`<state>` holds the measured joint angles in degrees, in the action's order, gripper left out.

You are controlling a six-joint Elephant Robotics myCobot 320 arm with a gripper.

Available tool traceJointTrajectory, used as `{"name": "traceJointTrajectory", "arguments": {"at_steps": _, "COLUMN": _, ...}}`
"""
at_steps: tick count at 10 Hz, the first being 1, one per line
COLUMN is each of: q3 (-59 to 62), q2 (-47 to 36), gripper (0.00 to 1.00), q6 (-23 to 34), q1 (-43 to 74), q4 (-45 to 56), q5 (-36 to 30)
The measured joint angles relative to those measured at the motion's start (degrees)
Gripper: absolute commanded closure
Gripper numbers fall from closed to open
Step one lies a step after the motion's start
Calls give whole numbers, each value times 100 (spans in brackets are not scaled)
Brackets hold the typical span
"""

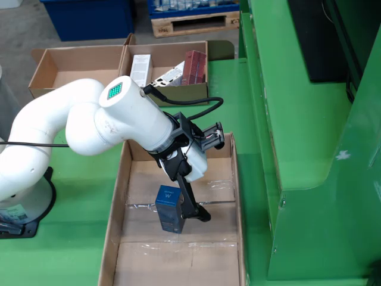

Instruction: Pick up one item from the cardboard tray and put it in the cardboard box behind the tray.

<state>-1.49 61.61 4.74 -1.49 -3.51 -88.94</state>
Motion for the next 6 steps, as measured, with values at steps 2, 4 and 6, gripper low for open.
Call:
{"name": "traceJointTrajectory", "arguments": {"at_steps": 2, "q3": 0, "q2": 44, "gripper": 0, "q6": 18, "q1": 9, "q4": -273, "q5": 97}}
{"name": "traceJointTrajectory", "arguments": {"at_steps": 4, "q3": 0, "q2": 44, "gripper": 0, "q6": 18, "q1": 35, "q4": -149, "q5": 61}}
{"name": "traceJointTrajectory", "arguments": {"at_steps": 6, "q3": 0, "q2": -440, "gripper": 0, "q6": 62, "q1": 79, "q4": 351, "q5": -299}}
